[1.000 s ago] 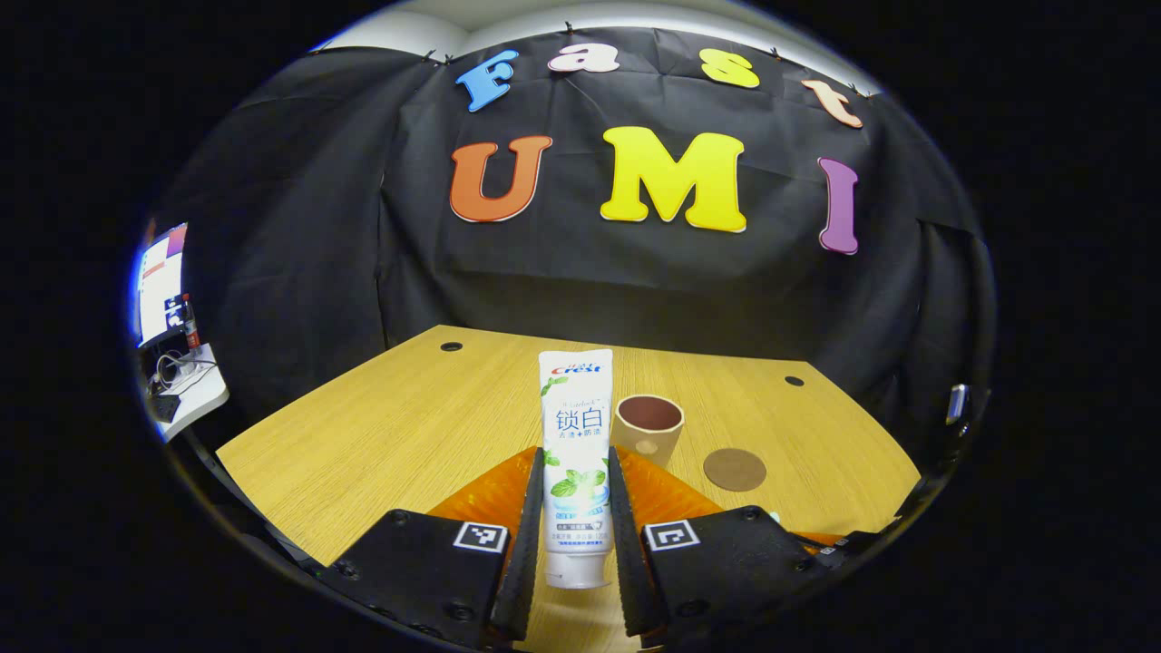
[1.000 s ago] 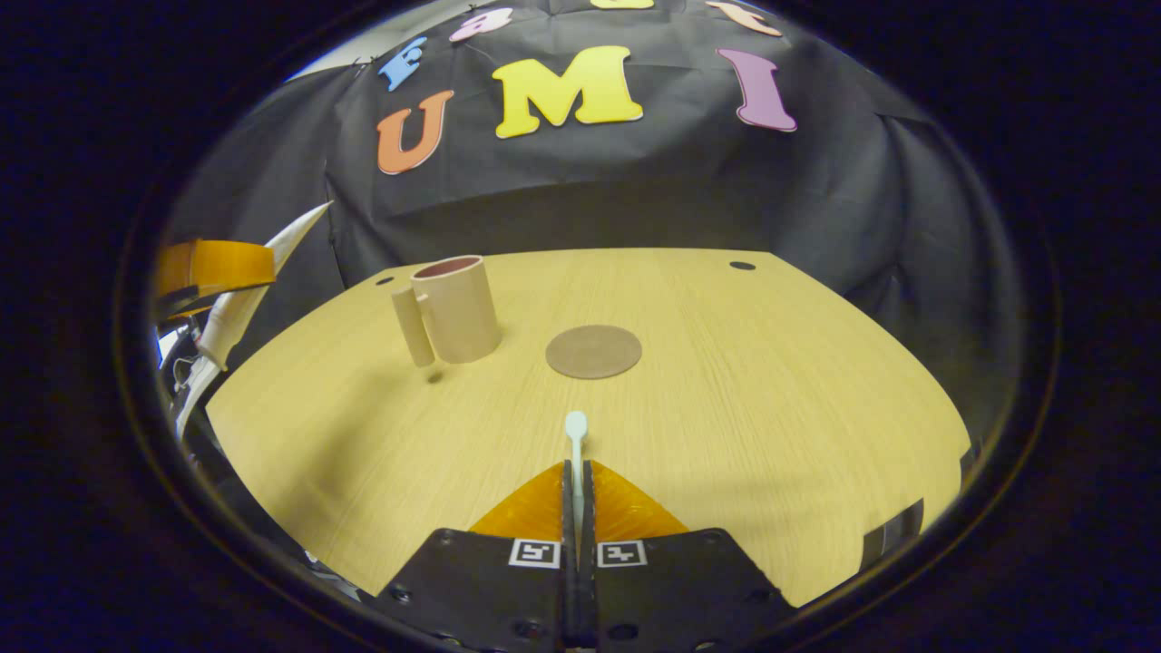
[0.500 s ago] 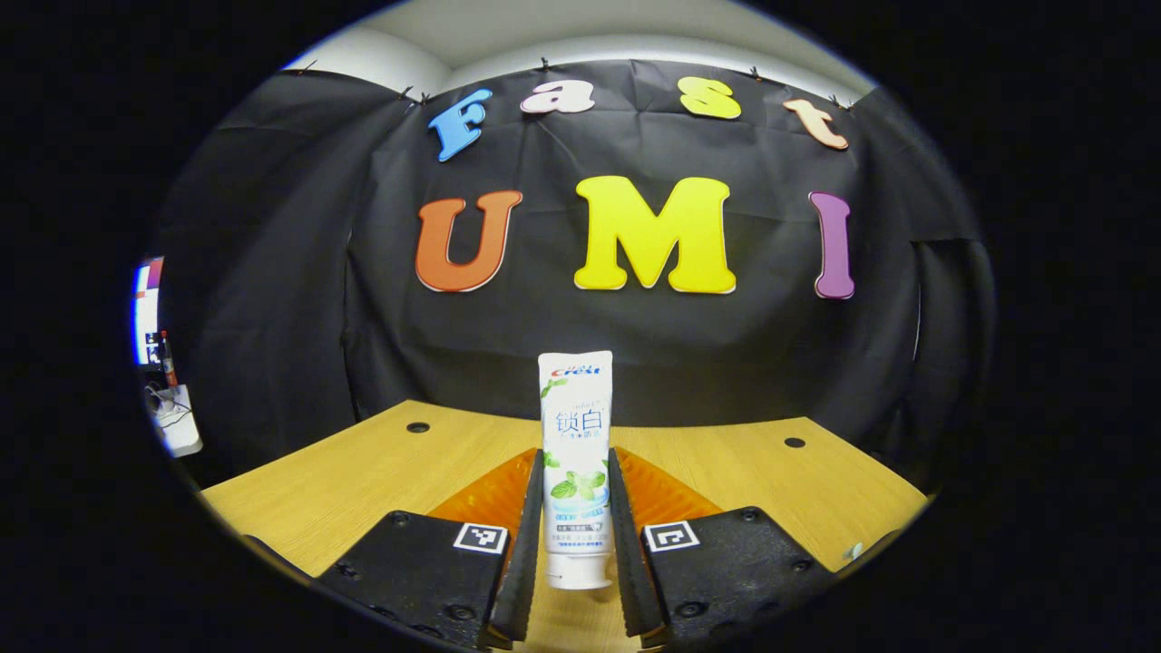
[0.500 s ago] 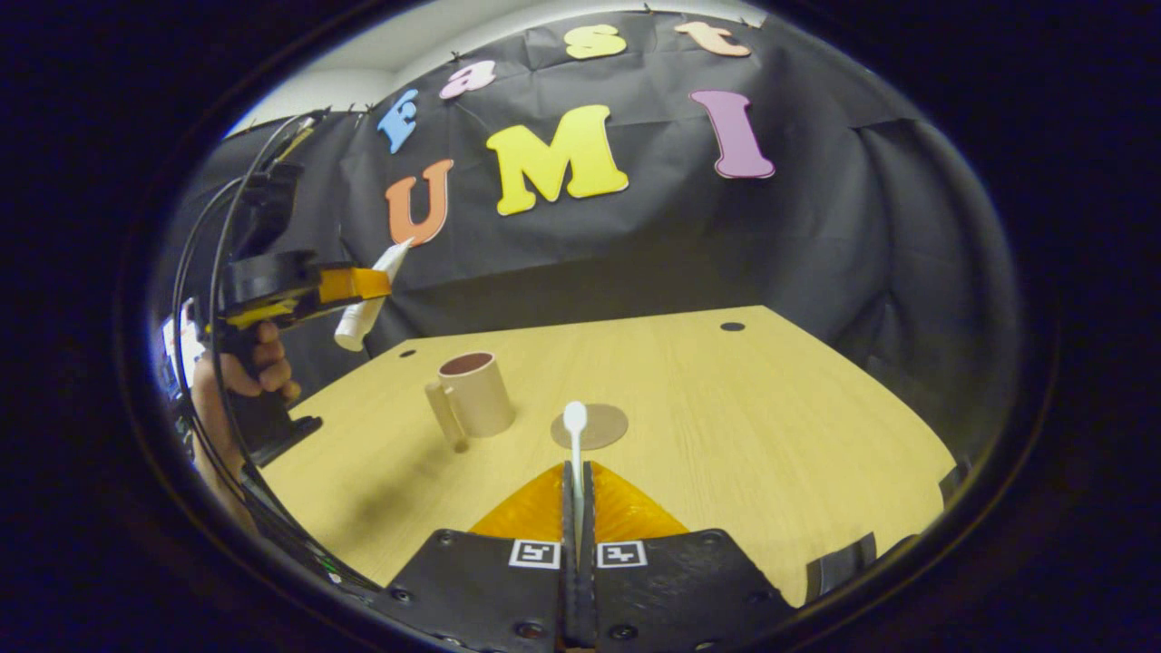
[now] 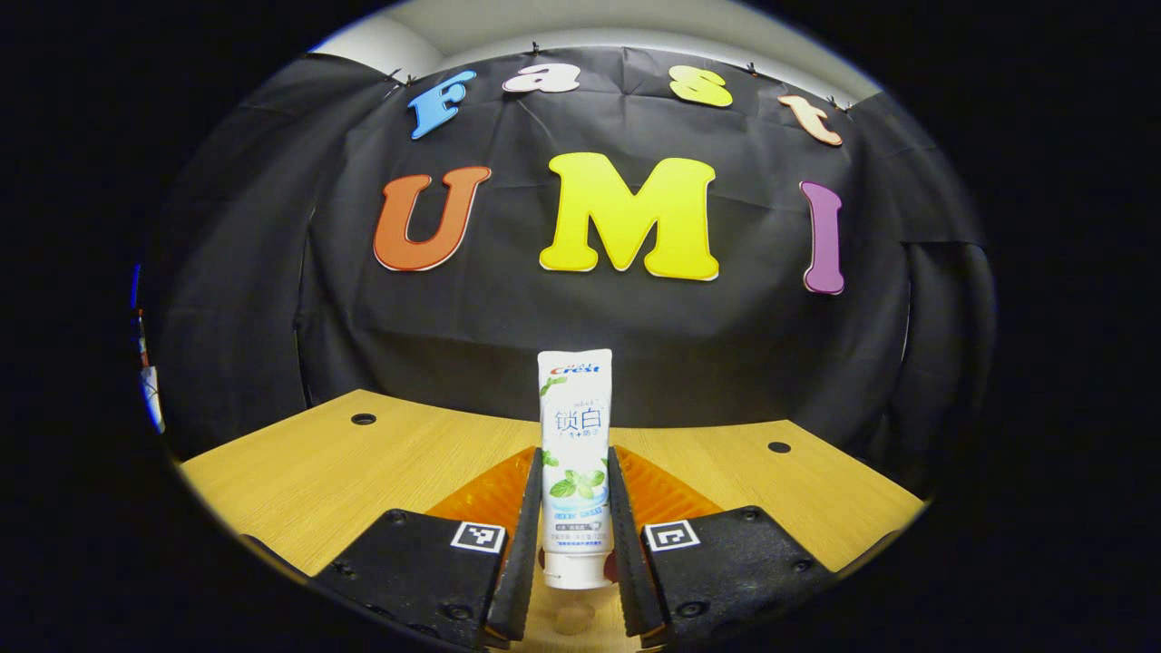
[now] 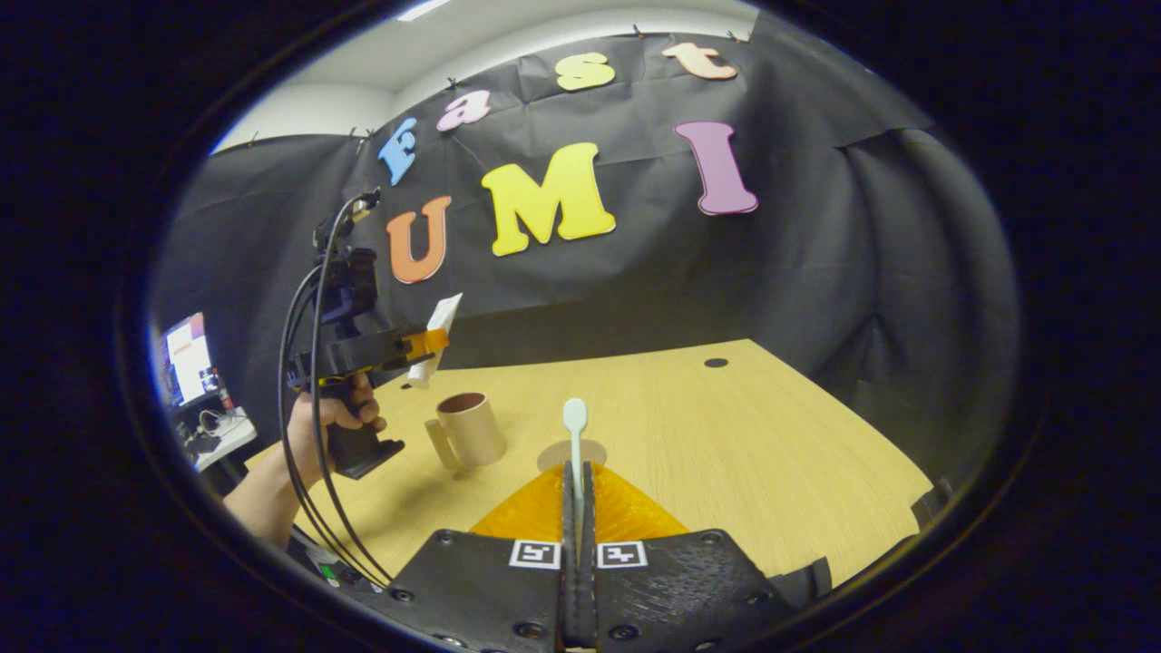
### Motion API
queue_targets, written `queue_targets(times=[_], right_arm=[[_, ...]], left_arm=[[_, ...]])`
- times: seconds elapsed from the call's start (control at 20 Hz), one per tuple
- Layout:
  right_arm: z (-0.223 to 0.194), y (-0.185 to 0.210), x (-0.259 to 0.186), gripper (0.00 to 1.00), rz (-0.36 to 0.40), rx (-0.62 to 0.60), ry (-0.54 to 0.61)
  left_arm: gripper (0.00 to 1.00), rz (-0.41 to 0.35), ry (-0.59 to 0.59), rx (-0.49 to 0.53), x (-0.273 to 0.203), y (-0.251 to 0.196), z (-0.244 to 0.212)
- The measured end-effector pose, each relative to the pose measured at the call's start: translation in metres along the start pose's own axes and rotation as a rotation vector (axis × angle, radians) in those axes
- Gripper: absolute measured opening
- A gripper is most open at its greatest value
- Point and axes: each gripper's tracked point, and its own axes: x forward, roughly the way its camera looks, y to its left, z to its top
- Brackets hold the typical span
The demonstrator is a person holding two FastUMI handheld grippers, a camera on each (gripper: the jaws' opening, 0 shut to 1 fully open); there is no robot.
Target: Put the toothbrush and toothpaste on the desktop into the cup, then pick up the cup and place it on the coaster on the desktop.
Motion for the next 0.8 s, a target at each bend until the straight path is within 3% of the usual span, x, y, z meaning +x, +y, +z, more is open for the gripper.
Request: queue_targets(times=[0.4,0.45,0.5,0.8], right_arm=[[-0.002,-0.008,0.002,0.00,-0.009,0.019,-0.001],[-0.002,-0.009,0.003,0.00,-0.012,0.020,-0.001],[-0.003,-0.008,0.003,0.00,-0.013,0.022,0.000],[-0.006,-0.005,0.003,0.00,-0.011,0.014,0.005]], left_arm=[[0.45,-0.003,0.020,0.004,0.002,-0.002,-0.008],[0.40,-0.007,0.022,0.000,0.002,-0.003,-0.009],[0.45,-0.011,0.025,-0.001,0.002,-0.005,-0.009],[0.45,-0.006,0.047,0.001,0.006,-0.003,-0.019]])
